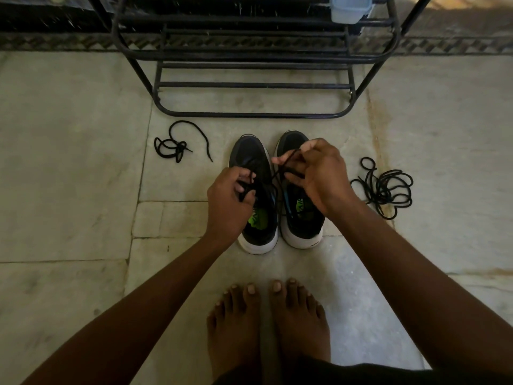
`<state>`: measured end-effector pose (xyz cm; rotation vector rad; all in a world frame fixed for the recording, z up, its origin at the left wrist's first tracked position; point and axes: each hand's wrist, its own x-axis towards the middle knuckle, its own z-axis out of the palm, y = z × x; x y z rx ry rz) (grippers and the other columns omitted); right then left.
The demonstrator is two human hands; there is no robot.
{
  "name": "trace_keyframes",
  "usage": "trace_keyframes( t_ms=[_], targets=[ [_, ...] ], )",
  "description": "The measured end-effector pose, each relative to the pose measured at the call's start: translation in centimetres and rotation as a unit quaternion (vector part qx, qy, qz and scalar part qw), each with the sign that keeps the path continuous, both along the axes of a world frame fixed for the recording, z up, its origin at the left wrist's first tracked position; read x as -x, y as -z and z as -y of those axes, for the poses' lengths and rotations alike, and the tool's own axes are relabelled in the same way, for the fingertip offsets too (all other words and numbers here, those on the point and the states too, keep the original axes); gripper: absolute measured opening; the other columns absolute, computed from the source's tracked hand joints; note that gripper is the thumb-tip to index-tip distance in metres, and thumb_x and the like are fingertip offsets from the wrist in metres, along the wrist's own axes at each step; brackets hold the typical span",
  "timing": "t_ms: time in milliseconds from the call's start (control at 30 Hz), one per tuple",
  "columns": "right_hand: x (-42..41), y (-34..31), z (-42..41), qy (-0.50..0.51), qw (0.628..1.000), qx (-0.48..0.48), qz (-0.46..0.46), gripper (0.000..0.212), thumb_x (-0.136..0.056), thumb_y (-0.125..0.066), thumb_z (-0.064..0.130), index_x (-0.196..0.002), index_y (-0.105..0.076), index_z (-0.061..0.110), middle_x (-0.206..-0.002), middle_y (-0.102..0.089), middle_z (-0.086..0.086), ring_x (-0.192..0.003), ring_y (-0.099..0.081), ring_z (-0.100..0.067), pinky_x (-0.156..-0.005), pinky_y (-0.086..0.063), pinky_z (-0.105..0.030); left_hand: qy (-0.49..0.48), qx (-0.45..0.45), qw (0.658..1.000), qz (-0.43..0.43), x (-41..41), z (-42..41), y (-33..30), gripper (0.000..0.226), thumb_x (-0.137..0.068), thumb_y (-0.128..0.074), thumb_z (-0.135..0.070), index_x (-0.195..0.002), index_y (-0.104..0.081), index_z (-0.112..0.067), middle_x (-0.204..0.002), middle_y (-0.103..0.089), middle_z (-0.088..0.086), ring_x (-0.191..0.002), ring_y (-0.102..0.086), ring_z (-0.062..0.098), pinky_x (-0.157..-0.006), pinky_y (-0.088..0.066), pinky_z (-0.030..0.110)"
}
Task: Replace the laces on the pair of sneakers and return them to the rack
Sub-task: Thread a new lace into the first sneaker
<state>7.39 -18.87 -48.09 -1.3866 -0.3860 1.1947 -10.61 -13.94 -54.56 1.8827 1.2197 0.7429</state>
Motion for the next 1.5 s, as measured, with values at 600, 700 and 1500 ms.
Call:
trace_keyframes(
  t_ms=[600,700,1500],
  targets=[
    [-1.9,-0.8,0.0,-0.316,0.714,-0.012,0.625,0.005,-0.09,-0.062,0.005,-0.086,-0.062,0.004,-0.091,-0.053,-0.007,-0.078,-0.045,-0.014,-0.068,-0.042,-0.031,-0.037,-0.01,0.999,0.006,0.2,0.1,0.0,0.028,-0.078,-0.083,0.002,-0.091,-0.067,-0.017,-0.093,-0.059,0.0,-0.071,-0.059,0.01,-0.066,-0.049,0.011],
    [-1.6,-2.1,0.5,-0.267,0.743,-0.059,0.61,0.007,-0.088,-0.061,0.006,-0.083,-0.057,0.007,-0.086,-0.052,-0.004,-0.08,-0.044,-0.015,-0.069,-0.034,-0.028,-0.044,-0.012,0.999,0.005,0.3,0.3,0.1,0.026,-0.079,-0.083,0.001,-0.092,-0.067,-0.015,-0.092,-0.058,-0.002,-0.073,-0.059,0.007,-0.066,-0.049,0.011],
    [-2.0,-4.7,0.5,-0.244,0.887,-0.099,0.379,0.007,-0.092,-0.069,0.014,-0.087,-0.071,0.009,-0.081,-0.07,-0.002,-0.077,-0.067,-0.021,-0.075,-0.057,-0.046,0.03,0.004,1.0,0.001,0.6,0.0,-0.9,0.032,-0.082,-0.083,-0.014,-0.108,-0.066,-0.016,-0.074,-0.05,-0.002,-0.06,-0.05,0.014,-0.055,-0.042,0.021]
  ],
)
